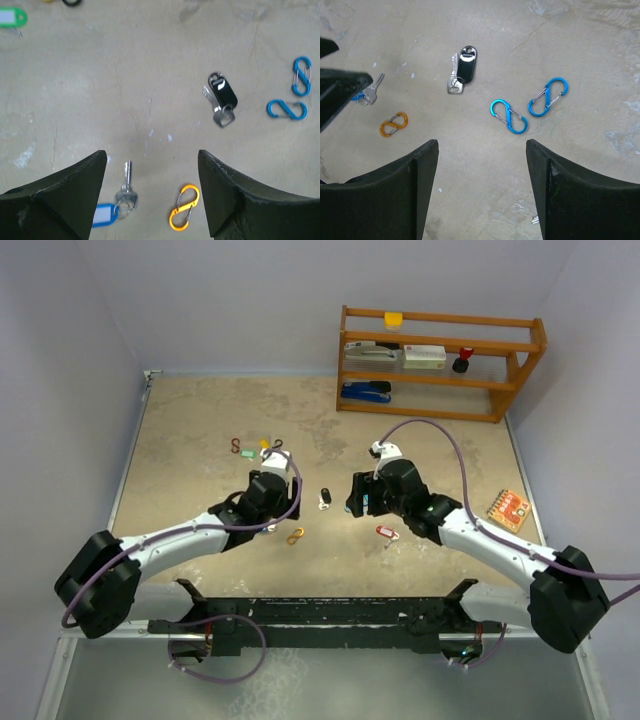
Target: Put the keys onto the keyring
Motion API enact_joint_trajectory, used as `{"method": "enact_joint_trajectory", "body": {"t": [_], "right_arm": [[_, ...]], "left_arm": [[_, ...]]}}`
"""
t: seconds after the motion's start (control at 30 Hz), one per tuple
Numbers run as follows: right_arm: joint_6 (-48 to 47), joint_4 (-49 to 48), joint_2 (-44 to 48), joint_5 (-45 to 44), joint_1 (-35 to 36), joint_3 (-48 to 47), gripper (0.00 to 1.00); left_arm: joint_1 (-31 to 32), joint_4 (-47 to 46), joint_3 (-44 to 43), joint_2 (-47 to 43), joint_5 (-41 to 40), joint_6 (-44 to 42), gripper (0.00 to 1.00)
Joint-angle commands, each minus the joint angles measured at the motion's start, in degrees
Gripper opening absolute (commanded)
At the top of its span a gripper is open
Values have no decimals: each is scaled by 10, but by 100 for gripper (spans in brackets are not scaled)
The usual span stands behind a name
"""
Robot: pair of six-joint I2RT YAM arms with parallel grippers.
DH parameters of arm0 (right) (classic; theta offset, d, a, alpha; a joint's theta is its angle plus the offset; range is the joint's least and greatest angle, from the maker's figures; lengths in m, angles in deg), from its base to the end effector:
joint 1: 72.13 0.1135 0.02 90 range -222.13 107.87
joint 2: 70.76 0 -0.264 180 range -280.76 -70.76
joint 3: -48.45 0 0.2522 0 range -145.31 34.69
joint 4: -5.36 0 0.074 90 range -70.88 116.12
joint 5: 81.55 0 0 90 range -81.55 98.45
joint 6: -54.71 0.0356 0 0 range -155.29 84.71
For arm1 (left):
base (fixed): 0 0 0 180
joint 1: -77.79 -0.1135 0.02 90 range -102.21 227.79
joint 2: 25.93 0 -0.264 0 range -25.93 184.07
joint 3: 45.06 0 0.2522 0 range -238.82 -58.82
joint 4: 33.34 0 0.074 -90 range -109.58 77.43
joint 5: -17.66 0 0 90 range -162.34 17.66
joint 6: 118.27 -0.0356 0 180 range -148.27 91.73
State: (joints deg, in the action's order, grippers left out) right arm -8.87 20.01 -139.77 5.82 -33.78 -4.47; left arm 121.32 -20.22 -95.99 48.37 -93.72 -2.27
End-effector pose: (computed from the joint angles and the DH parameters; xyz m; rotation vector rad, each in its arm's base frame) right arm 0.2064 0.1612 0.2341 -0.1973 2.1613 0.6190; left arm 0.2019 -0.1739 0.2039 0.1261 2.1680 -0.2862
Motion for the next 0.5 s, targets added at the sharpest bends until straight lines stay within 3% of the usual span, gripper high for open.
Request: {"method": "enact_joint_trajectory", "body": {"t": [0.0,0.47], "right_arm": [[6,19,33,-40,3,-16,74],[1,45,67,-69,3,-15,76]], "left_arm": [[26,2,37,-47,23,20,71],[143,-14,69,6,-14,35,74]]}}
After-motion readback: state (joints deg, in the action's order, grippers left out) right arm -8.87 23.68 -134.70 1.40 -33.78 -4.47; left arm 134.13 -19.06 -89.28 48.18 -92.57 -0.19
